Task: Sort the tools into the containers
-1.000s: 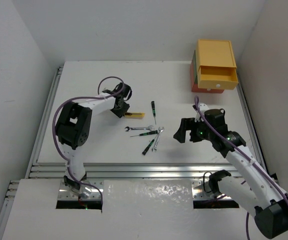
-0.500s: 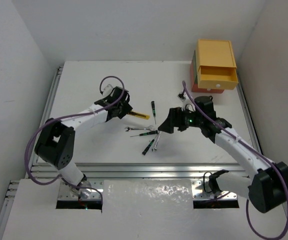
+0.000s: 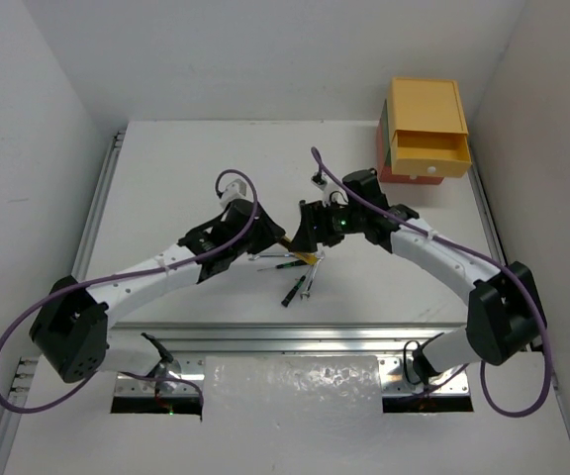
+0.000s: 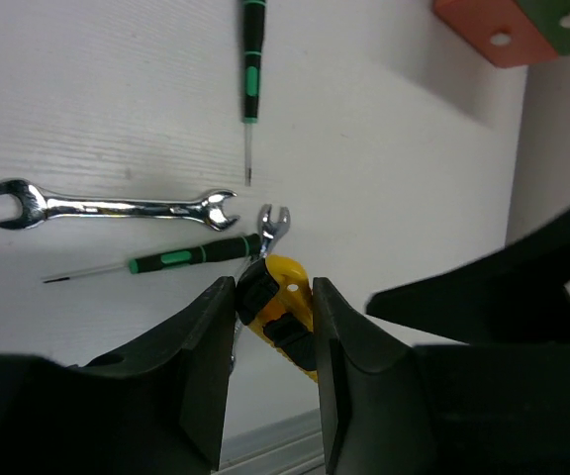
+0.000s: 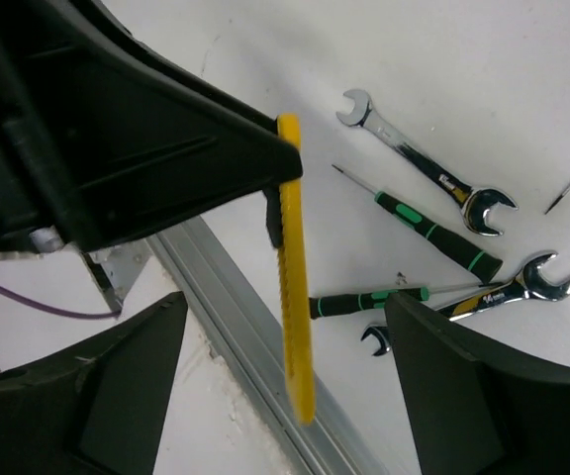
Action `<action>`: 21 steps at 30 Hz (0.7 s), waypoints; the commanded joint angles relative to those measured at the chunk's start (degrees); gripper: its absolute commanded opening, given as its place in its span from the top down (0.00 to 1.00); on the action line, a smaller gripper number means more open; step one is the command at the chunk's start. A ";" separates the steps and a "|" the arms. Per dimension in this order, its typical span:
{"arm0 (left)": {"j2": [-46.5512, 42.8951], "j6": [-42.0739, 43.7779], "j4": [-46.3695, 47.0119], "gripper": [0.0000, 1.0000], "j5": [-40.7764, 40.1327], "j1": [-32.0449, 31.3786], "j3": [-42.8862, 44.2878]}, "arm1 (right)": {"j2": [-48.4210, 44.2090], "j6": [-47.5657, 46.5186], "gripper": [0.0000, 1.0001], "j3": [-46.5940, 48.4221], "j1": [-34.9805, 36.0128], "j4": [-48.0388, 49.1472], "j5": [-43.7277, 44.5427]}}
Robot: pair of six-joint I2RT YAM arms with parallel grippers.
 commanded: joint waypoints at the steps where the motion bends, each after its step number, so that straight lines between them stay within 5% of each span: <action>1: -3.51 1.19 5.75 1.00 -0.32 -1.80 -1.45 | 1.52 -1.55 0.23 1.87 2.20 0.03 -1.34; 5: -5.71 1.28 7.16 1.00 -1.63 -2.06 -2.95 | 2.14 -0.85 0.32 0.65 3.79 0.73 -1.96; 7: -7.11 1.72 7.43 1.00 -2.51 -1.97 -2.95 | 2.14 0.12 0.45 0.11 4.05 1.44 -1.96; 10: -8.26 2.68 7.69 1.00 -2.52 -1.97 -2.60 | 2.32 0.38 0.85 0.29 4.23 1.87 -3.18; 11: -8.17 2.86 7.43 0.95 -2.52 -1.97 -1.99 | 2.14 0.91 0.98 0.12 4.14 2.66 -3.19; 12: -8.26 3.21 7.26 0.86 -2.60 -2.06 -1.64 | 1.36 1.35 1.00 -0.23 4.23 3.19 -2.93; 13: -8.35 3.82 6.99 0.57 -2.69 -2.06 -1.20 | 0.92 1.70 1.00 -0.50 4.23 3.63 -1.97; 15: -9.22 3.83 5.50 0.32 -5.23 -1.97 -0.58 | 0.12 1.79 1.00 -0.50 4.23 3.81 -0.30; 18: -11.94 3.83 -5.17 0.13 -12.93 -1.97 4.58 | -2.16 1.44 1.00 1.07 3.62 1.18 6.89; 21: -16.33 3.48 -15.48 0.07 -21.31 -1.98 8.89 | -4.00 3.27 1.00 4.06 0.99 -2.69 15.95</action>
